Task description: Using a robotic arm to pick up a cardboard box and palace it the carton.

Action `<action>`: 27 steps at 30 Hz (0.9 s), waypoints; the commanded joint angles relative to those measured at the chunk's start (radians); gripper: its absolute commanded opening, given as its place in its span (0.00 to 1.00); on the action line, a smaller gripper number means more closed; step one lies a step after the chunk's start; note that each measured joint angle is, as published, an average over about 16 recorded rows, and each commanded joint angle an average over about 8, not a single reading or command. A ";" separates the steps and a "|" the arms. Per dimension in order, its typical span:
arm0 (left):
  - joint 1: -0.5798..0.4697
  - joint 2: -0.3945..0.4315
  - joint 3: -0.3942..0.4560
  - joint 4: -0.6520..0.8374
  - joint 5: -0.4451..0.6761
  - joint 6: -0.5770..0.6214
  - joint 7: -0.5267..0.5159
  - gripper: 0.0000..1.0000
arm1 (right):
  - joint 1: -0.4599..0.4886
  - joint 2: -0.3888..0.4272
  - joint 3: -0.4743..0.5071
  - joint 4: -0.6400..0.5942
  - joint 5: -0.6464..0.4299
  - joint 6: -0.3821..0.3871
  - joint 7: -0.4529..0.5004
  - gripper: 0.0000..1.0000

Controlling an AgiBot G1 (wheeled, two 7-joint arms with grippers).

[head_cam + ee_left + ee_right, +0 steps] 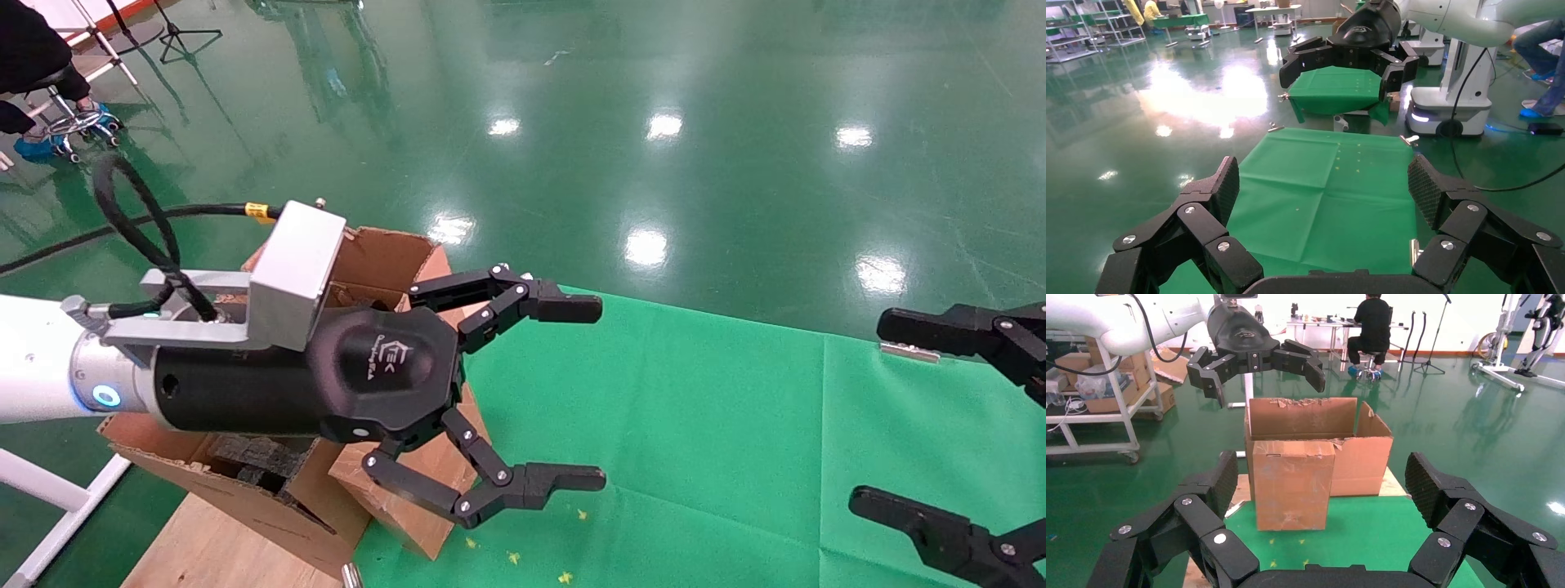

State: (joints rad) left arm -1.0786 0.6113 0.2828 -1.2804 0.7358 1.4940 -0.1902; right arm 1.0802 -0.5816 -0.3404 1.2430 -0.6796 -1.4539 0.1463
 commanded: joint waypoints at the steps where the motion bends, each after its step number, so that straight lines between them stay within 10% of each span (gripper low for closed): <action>1: 0.000 0.000 0.000 0.000 0.000 0.000 0.000 1.00 | 0.000 0.000 0.000 0.000 0.000 0.000 0.000 1.00; 14: 0.000 -0.002 0.000 -0.001 0.003 0.000 0.000 1.00 | 0.000 0.000 0.000 0.000 0.000 0.000 0.000 1.00; 22: -0.061 -0.063 0.048 -0.045 0.173 -0.024 -0.063 1.00 | 0.000 0.000 0.000 0.000 0.000 0.000 0.000 0.06; 27: -0.157 -0.098 0.107 -0.063 0.355 -0.031 -0.162 1.00 | 0.000 0.000 0.000 0.000 0.000 0.000 0.000 0.00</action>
State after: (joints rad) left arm -1.2242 0.5249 0.3801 -1.3363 1.0591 1.4668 -0.3343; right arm 1.0802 -0.5816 -0.3404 1.2429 -0.6796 -1.4538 0.1462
